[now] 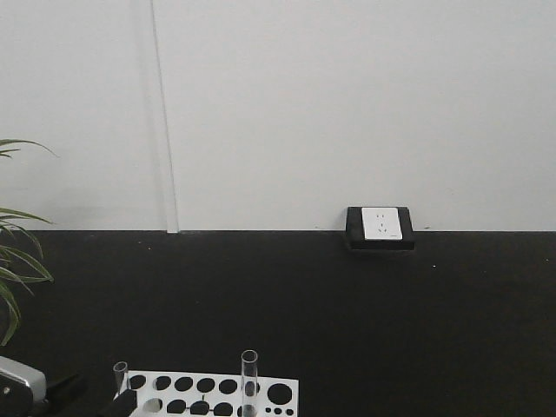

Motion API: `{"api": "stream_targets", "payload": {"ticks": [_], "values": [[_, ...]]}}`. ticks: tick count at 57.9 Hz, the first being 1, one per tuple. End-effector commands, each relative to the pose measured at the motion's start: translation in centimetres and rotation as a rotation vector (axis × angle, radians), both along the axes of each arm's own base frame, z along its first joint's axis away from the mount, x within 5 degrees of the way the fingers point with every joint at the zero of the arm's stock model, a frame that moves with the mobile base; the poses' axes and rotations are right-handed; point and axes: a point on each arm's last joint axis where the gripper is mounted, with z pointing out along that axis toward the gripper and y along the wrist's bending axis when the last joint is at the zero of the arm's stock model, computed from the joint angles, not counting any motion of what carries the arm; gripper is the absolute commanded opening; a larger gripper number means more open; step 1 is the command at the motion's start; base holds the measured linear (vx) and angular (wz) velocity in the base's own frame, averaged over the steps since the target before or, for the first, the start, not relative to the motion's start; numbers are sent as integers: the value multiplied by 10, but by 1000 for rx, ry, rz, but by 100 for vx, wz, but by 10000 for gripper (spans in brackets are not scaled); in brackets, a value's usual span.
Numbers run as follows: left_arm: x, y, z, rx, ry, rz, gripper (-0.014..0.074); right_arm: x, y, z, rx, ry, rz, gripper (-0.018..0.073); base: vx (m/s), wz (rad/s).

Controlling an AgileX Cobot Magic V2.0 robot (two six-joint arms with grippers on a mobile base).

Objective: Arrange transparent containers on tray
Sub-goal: 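Grasp a clear test tube in the rack with the left gripper and lift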

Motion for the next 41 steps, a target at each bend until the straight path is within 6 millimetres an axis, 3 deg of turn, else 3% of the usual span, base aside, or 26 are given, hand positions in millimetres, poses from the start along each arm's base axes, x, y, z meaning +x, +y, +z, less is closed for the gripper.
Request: {"api": "stream_targets", "payload": {"ticks": [1,20,32,41], "values": [[7,-8,14,-64,-163,-51,569,3,-1,16,-7,-98,-1,254,0,0],[17,-7,-2,-114,-176,-12,569,3,-1,13,-8,-73,-2,254,0,0],[35,-11,6,-117,-203,-11,569,3,-1,13,-8,-69,-2,254,0,0],[43,-12,1,-99,-151,-4,569,3,-1,12,-8,-57,-3,254,0,0]]}}
